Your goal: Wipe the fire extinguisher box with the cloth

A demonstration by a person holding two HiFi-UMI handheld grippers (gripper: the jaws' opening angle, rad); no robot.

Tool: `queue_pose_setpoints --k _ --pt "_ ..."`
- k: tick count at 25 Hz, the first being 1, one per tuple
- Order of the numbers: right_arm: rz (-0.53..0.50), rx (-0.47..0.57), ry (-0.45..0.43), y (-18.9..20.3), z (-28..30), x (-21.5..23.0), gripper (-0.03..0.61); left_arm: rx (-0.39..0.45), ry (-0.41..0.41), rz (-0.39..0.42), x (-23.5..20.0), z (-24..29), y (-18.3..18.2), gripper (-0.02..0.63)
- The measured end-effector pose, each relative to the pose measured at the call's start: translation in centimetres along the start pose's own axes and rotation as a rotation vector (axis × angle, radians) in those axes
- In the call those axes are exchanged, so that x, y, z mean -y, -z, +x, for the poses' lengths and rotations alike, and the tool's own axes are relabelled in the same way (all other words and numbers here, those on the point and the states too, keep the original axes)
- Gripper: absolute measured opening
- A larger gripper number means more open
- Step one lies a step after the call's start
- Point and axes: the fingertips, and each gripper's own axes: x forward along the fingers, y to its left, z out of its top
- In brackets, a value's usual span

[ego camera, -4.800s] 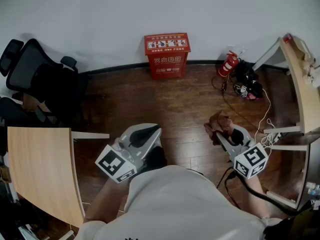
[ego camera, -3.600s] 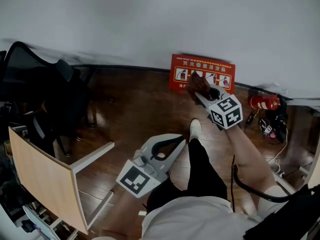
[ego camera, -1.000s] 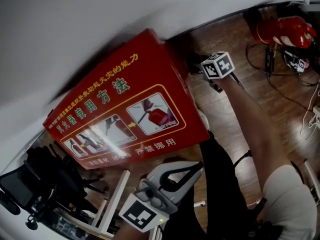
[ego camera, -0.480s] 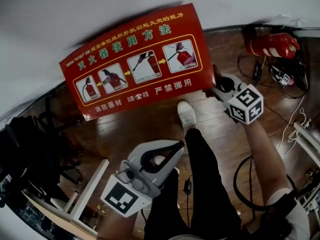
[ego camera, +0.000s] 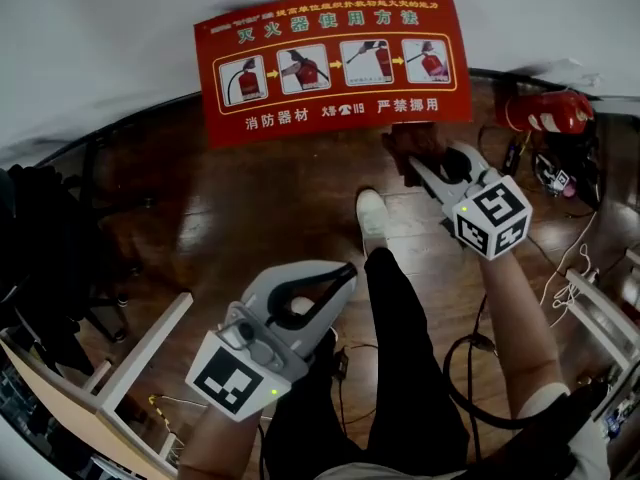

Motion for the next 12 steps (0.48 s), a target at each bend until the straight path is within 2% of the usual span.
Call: queue_pose_setpoints --k 6,12 --pt "0.030 -0.068 0.022 5.1 7.8 2.0 0.120 0.033 -0.072 -0.019 -2.4 -2.2 3.0 0.005" --pt "0.020 -0.201 0.044 13.0 15.8 4.5 0.118 0.085 -0.148 -0.063 -5.0 -3.3 6.9 0.006"
